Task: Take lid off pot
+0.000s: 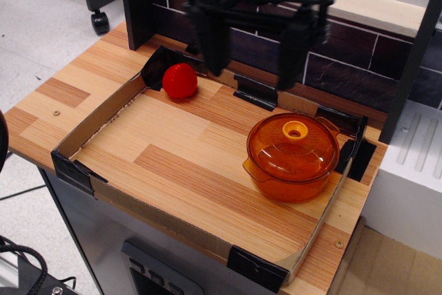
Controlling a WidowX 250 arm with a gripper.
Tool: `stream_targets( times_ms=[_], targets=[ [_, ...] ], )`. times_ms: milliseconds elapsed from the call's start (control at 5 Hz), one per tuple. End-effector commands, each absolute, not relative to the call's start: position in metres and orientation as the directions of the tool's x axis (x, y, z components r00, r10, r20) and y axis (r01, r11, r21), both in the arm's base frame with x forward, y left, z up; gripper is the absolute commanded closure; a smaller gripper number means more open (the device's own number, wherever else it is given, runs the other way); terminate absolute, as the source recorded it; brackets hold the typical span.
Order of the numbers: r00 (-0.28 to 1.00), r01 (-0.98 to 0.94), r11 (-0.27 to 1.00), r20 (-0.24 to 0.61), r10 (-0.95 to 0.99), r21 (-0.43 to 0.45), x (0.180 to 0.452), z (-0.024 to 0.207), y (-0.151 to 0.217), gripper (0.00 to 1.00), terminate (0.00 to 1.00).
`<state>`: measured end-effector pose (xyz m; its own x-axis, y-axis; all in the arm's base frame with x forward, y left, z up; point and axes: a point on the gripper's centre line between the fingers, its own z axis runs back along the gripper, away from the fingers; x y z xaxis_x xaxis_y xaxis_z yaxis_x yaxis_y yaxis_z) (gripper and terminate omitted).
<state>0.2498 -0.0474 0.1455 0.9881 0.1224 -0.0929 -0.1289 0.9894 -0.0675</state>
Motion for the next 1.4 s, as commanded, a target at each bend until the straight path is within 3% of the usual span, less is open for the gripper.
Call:
stream_targets(
  times_ms=[0, 800, 1200],
  targets=[
    [0.985, -0.173, 0.977, -0.041, 0.169, -0.123, 0.297, 0.149, -0.064, 0.00, 0.00],
    [0.987, -0.156, 0.984, -0.044, 0.153, -0.084, 0.271, 0.085, -0.099, 0.00, 0.00],
    [0.981, -0.193, 0.977, -0.032, 0.190, -0.094, 0.277, 0.086, -0.086, 0.00, 0.00]
  ],
)
